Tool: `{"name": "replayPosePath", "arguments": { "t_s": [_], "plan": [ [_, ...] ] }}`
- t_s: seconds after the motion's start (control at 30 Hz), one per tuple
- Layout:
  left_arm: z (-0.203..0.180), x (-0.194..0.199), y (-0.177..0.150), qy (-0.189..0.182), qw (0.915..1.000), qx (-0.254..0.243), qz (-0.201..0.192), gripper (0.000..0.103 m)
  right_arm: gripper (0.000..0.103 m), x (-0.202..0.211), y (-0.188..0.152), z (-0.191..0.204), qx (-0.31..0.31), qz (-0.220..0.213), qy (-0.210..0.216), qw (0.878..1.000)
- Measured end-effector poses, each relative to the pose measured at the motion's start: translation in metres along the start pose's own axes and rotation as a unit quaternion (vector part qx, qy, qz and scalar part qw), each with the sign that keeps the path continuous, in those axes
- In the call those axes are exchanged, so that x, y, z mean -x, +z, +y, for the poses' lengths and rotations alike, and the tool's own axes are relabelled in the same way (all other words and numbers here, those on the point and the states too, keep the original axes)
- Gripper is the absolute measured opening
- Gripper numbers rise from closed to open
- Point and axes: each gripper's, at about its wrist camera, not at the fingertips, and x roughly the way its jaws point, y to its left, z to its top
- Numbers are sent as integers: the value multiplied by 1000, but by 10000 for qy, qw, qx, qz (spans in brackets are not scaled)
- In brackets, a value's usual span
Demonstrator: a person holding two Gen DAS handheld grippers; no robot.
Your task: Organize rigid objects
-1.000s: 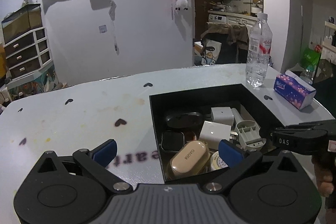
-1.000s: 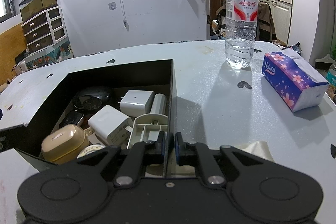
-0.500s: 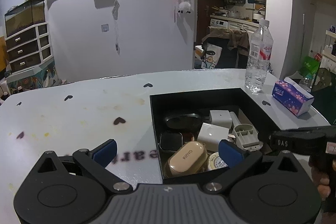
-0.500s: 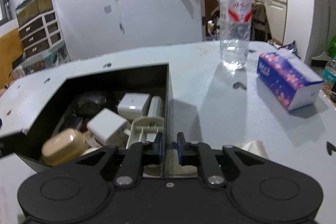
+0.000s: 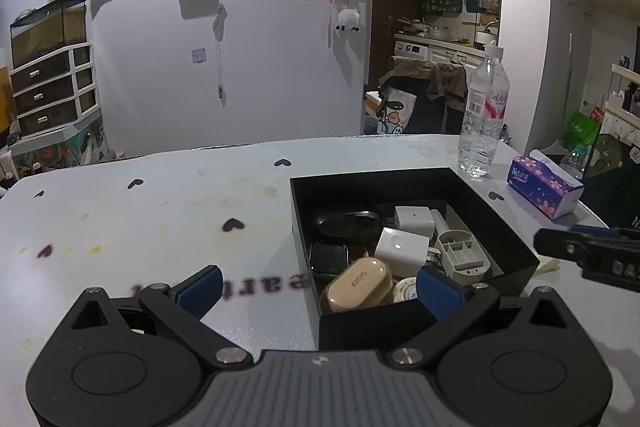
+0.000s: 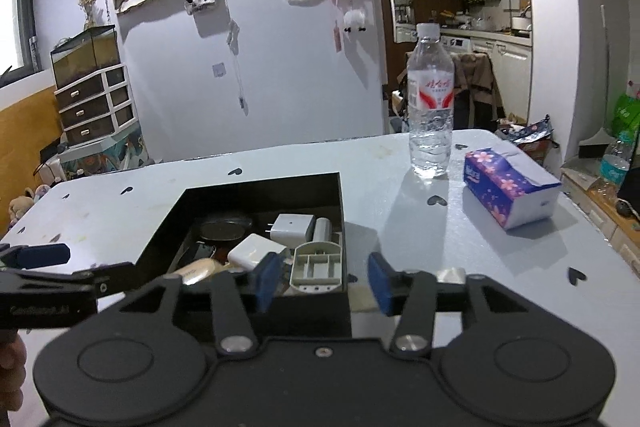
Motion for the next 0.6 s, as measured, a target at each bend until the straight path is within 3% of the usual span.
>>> {"name": "replayPosePath", "arguments": {
  "t_s": [0.27, 0.6],
  "plan": [
    [10, 19, -14, -82, 9999, -25, -56, 102, 72, 31, -14, 16, 165, -129, -273, 9994],
    [30, 40, -28, -36, 9999, 44, -150, 103, 87, 46, -28, 31, 259, -202, -632, 9975]
  ]
}}
